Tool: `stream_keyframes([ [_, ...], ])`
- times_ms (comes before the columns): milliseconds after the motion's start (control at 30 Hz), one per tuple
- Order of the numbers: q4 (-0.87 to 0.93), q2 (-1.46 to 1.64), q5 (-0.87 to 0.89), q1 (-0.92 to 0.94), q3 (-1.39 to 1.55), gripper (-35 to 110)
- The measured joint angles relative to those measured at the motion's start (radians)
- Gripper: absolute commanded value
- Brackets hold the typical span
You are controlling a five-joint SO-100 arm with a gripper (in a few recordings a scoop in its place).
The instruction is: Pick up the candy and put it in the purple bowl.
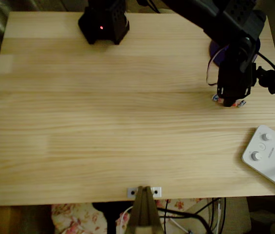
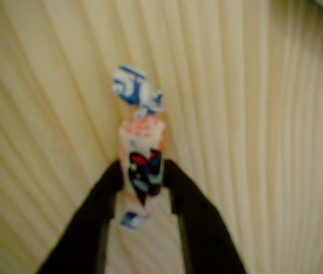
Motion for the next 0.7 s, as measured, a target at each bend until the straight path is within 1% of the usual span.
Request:
stream_keyframes([
  [333,0.055,0.04,0.048,-0.003,0.002,9],
  [700,0.175,0.235,0.089,-0.014,0.002,10],
])
